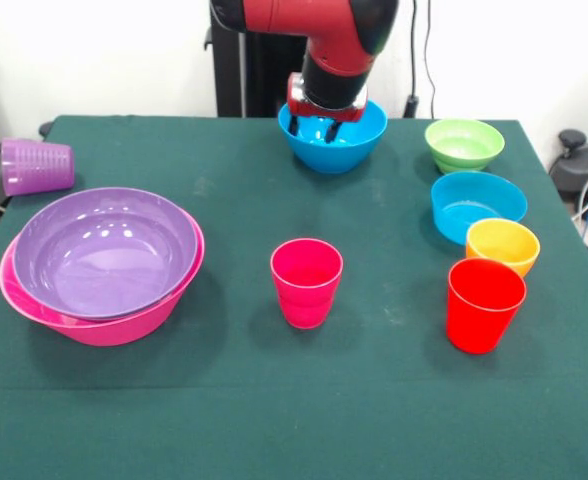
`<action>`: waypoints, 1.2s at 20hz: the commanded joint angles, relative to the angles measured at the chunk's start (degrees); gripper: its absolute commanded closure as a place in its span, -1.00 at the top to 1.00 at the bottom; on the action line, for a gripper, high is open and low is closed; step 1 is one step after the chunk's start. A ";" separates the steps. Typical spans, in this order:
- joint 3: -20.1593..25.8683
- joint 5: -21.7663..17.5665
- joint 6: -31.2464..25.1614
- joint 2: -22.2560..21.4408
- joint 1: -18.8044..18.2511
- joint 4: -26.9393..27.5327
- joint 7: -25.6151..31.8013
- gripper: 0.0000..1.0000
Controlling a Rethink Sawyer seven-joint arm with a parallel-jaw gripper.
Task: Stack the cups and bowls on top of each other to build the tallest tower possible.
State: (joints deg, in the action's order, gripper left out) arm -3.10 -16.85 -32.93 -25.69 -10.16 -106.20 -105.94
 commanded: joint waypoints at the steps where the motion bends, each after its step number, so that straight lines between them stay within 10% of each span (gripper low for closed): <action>1: 2.89 -3.37 5.60 4.22 0.19 5.44 -2.66 1.00; 24: 5.56 -3.02 -0.57 -1.94 -1.40 3.51 0.51 1.00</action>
State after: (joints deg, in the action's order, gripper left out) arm -3.15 -19.30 -32.14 -25.64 -10.47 -105.83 -105.94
